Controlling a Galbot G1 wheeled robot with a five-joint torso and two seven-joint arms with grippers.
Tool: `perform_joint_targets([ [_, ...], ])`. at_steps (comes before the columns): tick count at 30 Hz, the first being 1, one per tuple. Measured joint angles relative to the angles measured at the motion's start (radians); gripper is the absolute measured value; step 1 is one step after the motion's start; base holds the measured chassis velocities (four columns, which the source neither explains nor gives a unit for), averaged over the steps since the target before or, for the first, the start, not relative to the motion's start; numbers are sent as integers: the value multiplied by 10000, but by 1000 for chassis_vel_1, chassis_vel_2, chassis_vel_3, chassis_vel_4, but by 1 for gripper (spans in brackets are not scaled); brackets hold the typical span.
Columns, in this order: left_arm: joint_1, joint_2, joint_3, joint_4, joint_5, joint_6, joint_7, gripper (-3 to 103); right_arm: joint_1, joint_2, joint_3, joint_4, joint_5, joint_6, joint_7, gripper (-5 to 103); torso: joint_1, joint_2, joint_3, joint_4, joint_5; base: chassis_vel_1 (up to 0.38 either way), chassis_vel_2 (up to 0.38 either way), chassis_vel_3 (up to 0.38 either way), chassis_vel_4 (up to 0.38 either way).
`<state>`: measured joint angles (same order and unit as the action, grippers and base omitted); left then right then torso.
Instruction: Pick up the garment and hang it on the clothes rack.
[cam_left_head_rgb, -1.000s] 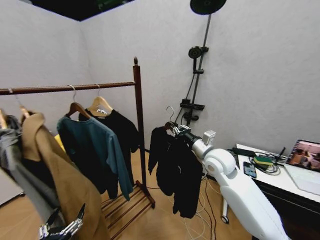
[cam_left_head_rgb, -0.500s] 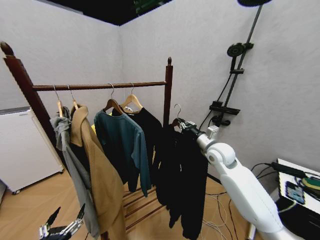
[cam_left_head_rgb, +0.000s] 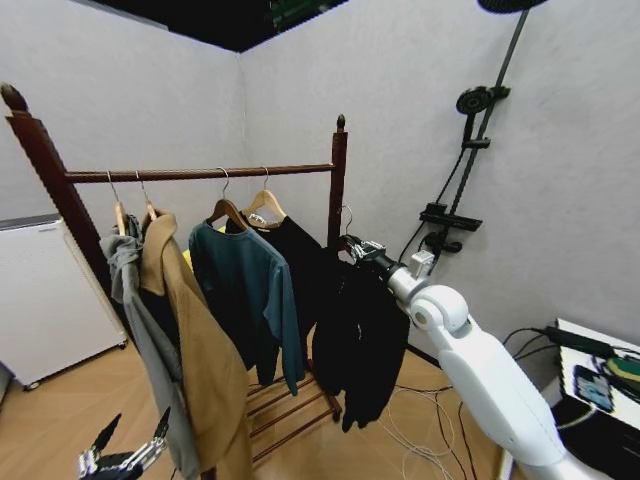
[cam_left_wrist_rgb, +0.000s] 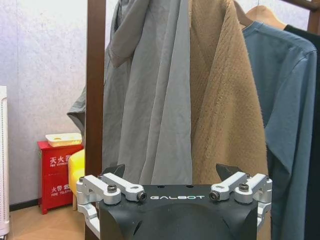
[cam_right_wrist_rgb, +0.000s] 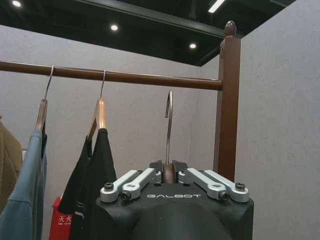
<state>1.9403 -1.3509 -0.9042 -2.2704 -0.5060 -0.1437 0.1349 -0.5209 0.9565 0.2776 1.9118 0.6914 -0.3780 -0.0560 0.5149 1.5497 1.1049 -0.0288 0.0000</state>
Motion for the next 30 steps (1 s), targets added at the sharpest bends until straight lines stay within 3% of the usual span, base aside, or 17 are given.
perform_joint_targets([
  [5,-1,0,0,0,0,0,2,100,-23,-194,15,518,301,-217,12,9,10,-3,2,4,-1,-153,165,147,-140],
  [8,-1,0,0,0,-1,1,1,100,149,-474,37,905,963,-363,-217,9,17,-7,4,3,0,-102,77,79,-68],
  [9,-1,0,0,0,0,0,1,100,466,-722,21,821,1155,-276,-796,9,13,-5,3,-1,-1,-74,28,31,-49],
  [10,-1,0,0,0,0,0,1,100,466,-722,21,821,1155,-276,-796,9,13,-5,3,-1,-1,-74,28,31,-49],
  [12,-1,0,0,0,0,0,0,100,1107,-981,-175,251,1174,130,-1539,9,-1,-1,0,2,2,0,0,0,0],
  [17,0,0,0,0,0,0,1,100,2718,-1173,-818,-857,1364,548,-2047,9,-5,2,-2,1,-2,10,-16,-12,8],
  [22,-1,-1,0,0,0,0,2,100,4330,-904,-1955,-2231,1495,681,-2066,9,0,1,1,3,1,0,0,0,0],
  [30,-1,0,0,0,0,0,0,100,6544,85,-3780,-4588,1182,1100,-2199,9,4,-2,2,4,-4,0,0,0,0],
])
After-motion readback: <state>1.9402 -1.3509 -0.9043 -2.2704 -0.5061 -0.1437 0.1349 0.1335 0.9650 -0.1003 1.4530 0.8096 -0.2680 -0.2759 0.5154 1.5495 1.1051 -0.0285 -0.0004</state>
